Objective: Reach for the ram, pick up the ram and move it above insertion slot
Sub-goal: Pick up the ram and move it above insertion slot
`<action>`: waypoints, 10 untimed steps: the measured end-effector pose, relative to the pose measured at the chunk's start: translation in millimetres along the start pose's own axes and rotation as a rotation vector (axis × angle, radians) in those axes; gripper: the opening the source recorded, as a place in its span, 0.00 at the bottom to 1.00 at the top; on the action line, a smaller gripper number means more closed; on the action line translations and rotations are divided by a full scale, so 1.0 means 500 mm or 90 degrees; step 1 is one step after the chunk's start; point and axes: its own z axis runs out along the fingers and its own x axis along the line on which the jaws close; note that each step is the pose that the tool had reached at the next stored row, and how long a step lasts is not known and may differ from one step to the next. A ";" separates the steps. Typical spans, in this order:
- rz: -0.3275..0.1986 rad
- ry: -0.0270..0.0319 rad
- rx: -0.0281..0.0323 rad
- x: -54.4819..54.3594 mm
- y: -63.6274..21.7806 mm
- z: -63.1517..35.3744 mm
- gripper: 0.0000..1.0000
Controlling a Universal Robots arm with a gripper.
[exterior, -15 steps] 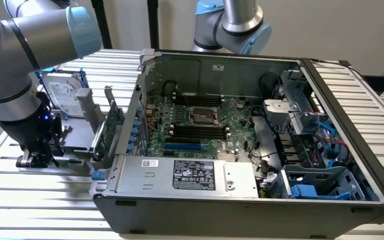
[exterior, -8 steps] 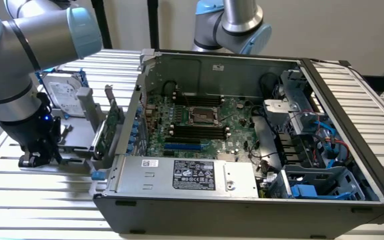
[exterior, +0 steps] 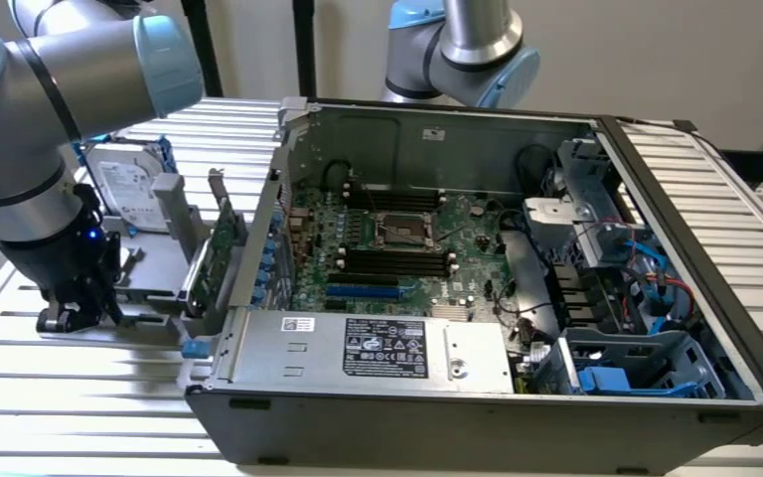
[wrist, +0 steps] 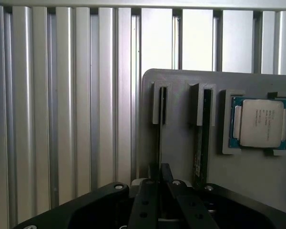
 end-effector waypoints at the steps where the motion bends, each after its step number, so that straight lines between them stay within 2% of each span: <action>1: 0.000 0.0000 0.0000 0.000 0.000 0.000 0.13; 10: 0.000 0.0000 0.0000 0.000 0.000 -0.005 0.13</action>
